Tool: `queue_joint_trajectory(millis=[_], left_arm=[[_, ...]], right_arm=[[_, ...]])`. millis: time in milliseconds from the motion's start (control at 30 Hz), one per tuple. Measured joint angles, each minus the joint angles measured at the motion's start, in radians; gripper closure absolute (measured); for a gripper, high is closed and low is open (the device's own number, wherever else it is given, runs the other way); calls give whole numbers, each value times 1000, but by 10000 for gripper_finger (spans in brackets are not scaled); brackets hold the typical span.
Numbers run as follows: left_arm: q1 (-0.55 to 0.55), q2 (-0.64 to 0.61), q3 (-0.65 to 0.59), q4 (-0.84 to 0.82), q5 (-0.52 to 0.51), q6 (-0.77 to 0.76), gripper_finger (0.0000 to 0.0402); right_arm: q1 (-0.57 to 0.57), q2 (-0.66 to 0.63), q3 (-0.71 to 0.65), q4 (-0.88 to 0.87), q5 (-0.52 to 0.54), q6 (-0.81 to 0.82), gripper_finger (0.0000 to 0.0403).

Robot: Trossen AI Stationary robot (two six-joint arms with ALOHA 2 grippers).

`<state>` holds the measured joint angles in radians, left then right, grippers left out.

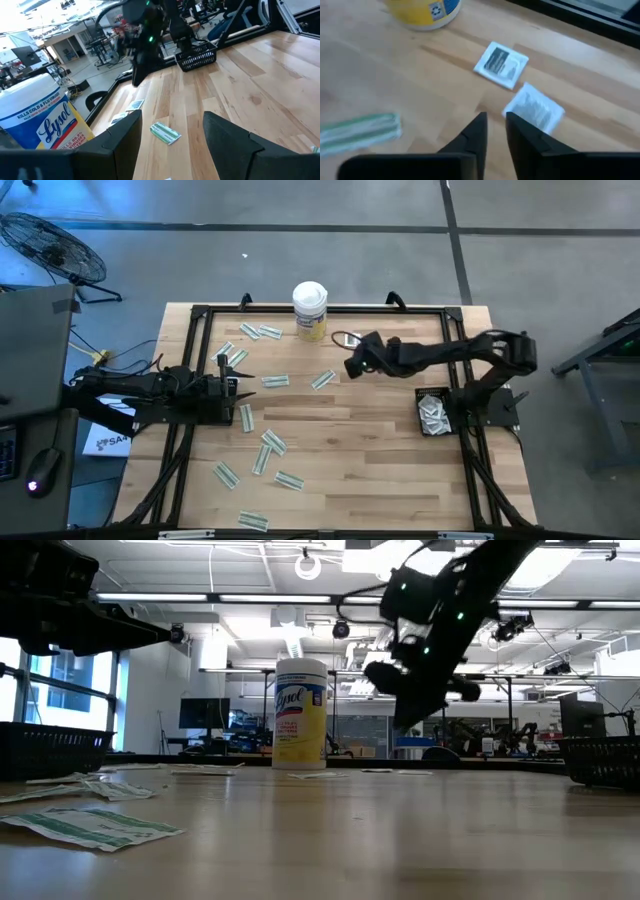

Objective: Pick & Place First Aid Supplies
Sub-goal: Put the towelette pack into the right black basket

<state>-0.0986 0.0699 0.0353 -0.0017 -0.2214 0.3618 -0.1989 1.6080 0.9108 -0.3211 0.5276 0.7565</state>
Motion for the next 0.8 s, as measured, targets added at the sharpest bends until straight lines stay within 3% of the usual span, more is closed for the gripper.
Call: queue_joint_trajectory(millis=[200, 800], left_arm=[[0, 0, 0, 0, 0, 0, 195], [0, 0, 0, 0, 0, 0, 195]], right_arm=[[-89, 120, -1, 145, -15, -51, 302], [-236, 242, -1, 340, -127, -155, 299]])
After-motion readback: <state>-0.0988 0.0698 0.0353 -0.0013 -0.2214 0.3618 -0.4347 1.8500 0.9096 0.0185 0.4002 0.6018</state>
